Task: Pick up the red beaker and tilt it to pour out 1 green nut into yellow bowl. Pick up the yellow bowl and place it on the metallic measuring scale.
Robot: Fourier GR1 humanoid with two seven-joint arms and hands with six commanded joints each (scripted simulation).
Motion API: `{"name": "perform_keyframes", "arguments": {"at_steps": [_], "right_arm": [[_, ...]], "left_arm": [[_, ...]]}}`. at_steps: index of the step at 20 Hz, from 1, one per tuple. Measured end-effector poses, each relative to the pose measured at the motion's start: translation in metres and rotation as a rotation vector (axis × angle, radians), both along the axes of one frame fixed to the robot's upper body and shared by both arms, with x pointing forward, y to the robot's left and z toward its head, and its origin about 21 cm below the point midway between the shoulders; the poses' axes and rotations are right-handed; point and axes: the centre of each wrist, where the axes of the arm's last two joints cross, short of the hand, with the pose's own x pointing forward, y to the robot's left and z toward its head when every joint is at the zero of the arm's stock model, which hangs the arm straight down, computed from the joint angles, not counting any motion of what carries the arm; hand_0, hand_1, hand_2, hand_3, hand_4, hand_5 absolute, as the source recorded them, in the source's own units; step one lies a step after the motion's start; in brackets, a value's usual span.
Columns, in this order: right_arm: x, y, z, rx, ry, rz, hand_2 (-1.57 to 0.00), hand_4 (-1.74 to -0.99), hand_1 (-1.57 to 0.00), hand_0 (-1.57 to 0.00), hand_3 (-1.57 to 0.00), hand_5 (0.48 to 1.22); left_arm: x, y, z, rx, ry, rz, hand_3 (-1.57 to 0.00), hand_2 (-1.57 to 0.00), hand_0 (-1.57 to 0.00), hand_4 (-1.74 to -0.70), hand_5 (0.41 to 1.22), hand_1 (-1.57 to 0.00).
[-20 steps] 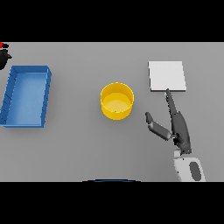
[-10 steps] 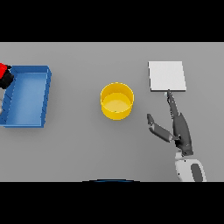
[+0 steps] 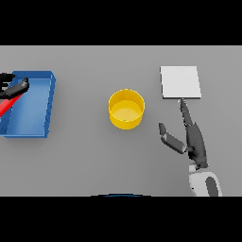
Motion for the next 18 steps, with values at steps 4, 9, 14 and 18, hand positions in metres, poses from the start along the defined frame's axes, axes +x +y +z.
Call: {"name": "perform_keyframes", "arguments": {"at_steps": [4, 9, 14, 18], "right_arm": [[0.002, 0.006, 0.001, -0.004, 0.027, -0.003, 0.00, -1.193, 0.00, 0.00, 0.00, 0.660], [0.004, 0.007, 0.005, -0.100, 0.017, 0.002, 0.00, -1.175, 0.00, 0.00, 0.00, 0.677], [0.028, 0.008, 0.024, -0.240, -0.020, 0.189, 0.00, -1.234, 0.00, 0.00, 0.00, 0.707], [0.047, 0.012, 0.042, -0.491, -0.019, 0.304, 0.00, -1.282, 0.00, 0.00, 0.00, 0.677]], "left_arm": [[0.005, -0.002, 0.003, -0.024, -0.027, -0.012, -0.10, -0.10, -0.12, -0.79, 0.674, -0.10], [0.010, 0.005, 0.007, -0.051, -0.102, -0.008, -0.03, -0.03, -0.04, -0.78, 0.674, -0.03], [0.008, -0.003, 0.001, -0.063, -0.099, -0.017, -0.01, -0.01, -0.01, -0.79, 0.704, -0.01], [0.007, -0.002, 0.000, -0.070, -0.091, -0.028, 0.00, 0.00, 0.00, -0.79, 0.709, 0.00]]}}
